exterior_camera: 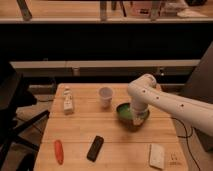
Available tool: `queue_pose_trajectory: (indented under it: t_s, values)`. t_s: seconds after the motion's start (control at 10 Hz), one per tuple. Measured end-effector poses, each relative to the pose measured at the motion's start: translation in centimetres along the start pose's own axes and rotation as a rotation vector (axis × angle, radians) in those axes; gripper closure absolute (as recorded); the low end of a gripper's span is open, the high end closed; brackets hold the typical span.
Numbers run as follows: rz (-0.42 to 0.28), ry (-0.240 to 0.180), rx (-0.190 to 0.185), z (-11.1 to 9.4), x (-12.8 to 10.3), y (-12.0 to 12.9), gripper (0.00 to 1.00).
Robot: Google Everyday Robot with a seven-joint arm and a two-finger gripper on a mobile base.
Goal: Drag the ceramic bowl in a circle
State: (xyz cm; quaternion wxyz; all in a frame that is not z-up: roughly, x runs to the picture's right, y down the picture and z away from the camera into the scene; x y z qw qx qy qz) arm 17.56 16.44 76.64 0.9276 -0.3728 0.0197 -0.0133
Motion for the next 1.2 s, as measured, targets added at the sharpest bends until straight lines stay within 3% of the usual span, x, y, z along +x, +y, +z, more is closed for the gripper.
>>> queue_pose_trajectory:
  t_s: [0.2, 0.6, 0.9, 1.2]
  values:
    - [0.017, 0.003, -0.002, -0.1, 1.4, 0.0, 1.0]
    - [0.019, -0.002, -0.007, -0.2, 0.0, 0.0, 1.0]
    - [0.02, 0.002, 0.0, -0.1, 1.3, 0.0, 1.0]
    - [0.041, -0.002, 0.001, -0.3, 1.1, -0.1, 1.0]
